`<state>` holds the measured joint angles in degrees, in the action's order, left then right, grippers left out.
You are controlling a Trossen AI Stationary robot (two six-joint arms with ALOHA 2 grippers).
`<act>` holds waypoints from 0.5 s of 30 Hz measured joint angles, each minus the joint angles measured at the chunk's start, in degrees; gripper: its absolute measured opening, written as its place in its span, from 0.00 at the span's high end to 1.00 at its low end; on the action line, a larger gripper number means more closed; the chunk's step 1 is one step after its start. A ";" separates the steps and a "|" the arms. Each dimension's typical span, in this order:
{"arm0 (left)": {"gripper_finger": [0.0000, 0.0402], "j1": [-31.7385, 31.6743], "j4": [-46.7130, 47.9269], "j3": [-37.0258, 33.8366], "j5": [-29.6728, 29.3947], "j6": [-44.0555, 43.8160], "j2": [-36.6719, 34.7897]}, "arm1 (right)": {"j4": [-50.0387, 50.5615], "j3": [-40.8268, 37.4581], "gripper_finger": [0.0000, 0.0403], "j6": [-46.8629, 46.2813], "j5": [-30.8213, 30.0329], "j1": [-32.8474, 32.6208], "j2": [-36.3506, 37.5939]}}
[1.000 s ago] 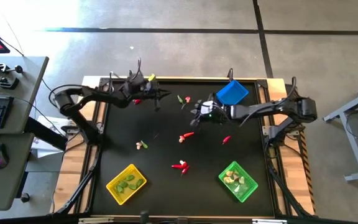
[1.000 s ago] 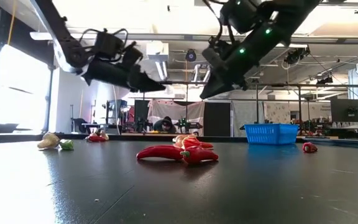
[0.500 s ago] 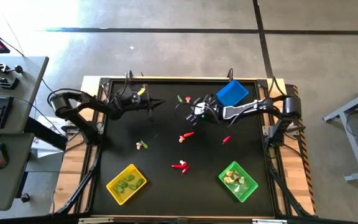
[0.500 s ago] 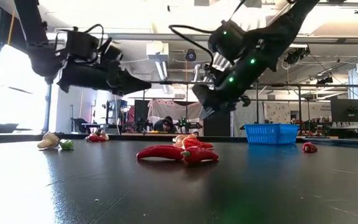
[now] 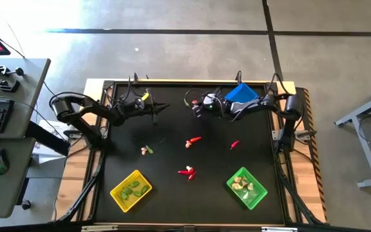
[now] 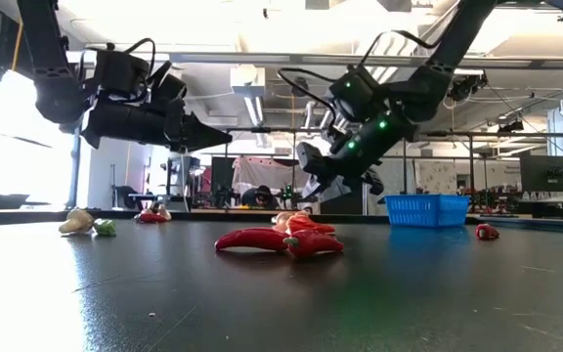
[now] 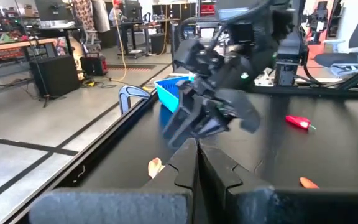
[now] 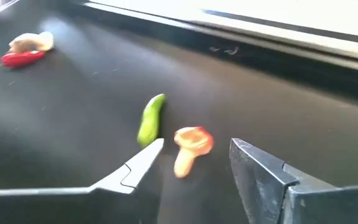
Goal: Sort produce into baskets
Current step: Put the red mushroom into the green bin
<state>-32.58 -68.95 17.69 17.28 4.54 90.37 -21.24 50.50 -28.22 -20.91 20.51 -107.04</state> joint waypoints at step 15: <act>1.00 0.07 0.05 0.02 0.03 0.00 0.00 | 0.52 5.97 0.64 4.09 5.11 2.43 -5.38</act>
<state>-32.51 -68.90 17.72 17.31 4.54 90.37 -20.73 56.47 -24.13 -15.80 22.94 -112.42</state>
